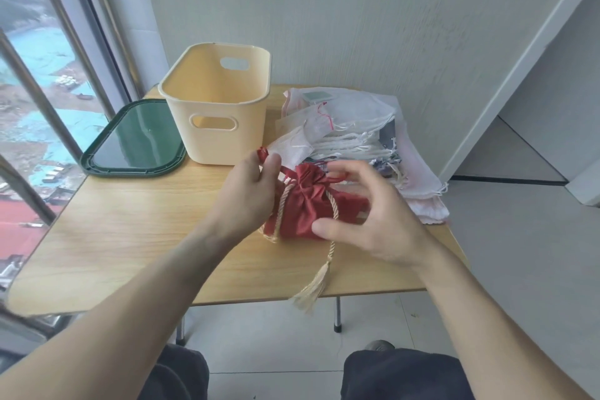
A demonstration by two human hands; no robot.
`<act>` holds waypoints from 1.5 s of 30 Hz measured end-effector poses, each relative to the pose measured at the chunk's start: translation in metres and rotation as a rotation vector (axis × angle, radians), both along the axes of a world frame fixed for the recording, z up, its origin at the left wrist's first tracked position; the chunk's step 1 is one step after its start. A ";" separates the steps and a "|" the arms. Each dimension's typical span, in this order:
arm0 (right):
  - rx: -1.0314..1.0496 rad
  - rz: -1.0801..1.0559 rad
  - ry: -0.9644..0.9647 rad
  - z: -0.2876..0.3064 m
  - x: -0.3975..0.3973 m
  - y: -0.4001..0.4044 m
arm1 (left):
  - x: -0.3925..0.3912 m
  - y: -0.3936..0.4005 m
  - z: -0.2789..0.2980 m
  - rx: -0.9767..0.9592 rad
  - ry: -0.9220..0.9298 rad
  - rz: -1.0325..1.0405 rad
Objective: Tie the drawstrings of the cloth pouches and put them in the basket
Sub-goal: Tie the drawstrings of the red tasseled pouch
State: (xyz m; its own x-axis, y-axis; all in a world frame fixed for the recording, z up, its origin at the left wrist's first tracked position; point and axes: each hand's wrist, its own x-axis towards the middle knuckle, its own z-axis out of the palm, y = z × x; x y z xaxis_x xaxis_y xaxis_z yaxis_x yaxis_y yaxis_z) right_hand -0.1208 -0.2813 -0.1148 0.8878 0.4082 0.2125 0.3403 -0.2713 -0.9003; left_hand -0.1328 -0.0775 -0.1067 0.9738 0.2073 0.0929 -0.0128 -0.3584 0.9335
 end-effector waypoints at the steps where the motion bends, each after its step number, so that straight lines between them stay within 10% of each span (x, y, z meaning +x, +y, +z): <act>1: -0.072 -0.056 -0.034 -0.003 0.001 0.003 | 0.000 0.000 0.001 -0.091 0.022 -0.019; 4: -0.036 -0.226 -0.157 -0.006 0.008 0.014 | -0.005 0.004 0.014 -0.262 0.153 -0.199; 8: 0.076 -0.224 -0.180 0.005 0.015 0.026 | -0.001 0.007 0.022 -0.020 0.044 -0.294; 16: 0.385 -0.548 -0.158 0.003 0.028 0.036 | 0.036 0.054 0.100 -0.138 -0.334 0.148; 24: 0.329 -0.560 -0.139 -0.006 0.037 0.048 | 0.100 0.088 0.152 0.297 -0.560 0.451; 34: 0.288 -0.547 -0.133 -0.007 0.046 0.048 | 0.159 0.083 0.086 1.066 -0.066 0.268; 41: 0.268 -0.530 -0.074 -0.009 0.057 0.045 | 0.171 0.083 0.083 0.925 0.728 -0.256; 45: 0.268 -0.532 -0.052 -0.009 0.060 0.046 | 0.175 0.087 0.098 0.822 0.692 -0.330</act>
State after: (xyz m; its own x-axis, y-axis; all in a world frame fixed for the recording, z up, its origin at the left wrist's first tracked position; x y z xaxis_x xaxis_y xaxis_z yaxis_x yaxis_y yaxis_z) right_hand -0.0607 -0.2356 -0.1238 0.9414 -0.1631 0.2953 0.2654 -0.1824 -0.9467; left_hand 0.0419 0.0098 -0.0089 0.8648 0.0542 -0.4992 0.2081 -0.9435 0.2580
